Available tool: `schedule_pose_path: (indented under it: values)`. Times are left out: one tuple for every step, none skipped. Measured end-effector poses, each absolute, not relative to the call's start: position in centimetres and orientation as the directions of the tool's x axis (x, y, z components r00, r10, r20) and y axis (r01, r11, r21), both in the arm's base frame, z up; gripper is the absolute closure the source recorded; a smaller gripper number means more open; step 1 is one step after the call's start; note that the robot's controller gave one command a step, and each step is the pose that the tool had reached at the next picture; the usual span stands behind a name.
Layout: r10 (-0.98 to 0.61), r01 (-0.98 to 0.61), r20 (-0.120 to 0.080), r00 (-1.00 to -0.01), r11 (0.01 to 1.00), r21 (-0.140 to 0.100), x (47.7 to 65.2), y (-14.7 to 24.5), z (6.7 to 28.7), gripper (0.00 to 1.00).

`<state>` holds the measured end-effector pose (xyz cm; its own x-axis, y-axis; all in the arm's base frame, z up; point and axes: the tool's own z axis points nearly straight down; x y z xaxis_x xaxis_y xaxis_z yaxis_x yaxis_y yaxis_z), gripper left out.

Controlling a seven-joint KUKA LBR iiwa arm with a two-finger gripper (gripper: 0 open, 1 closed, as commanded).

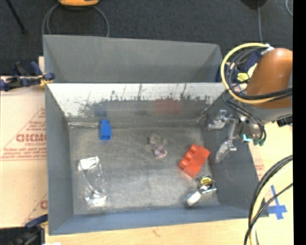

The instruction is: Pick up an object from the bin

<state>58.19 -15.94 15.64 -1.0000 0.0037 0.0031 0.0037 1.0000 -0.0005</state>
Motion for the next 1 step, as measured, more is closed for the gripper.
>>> schedule_pose_path:
  values:
    - [-0.397,-0.397,-0.008,-0.918,0.918,-0.004,59.35,-15.18,8.68,0.0]
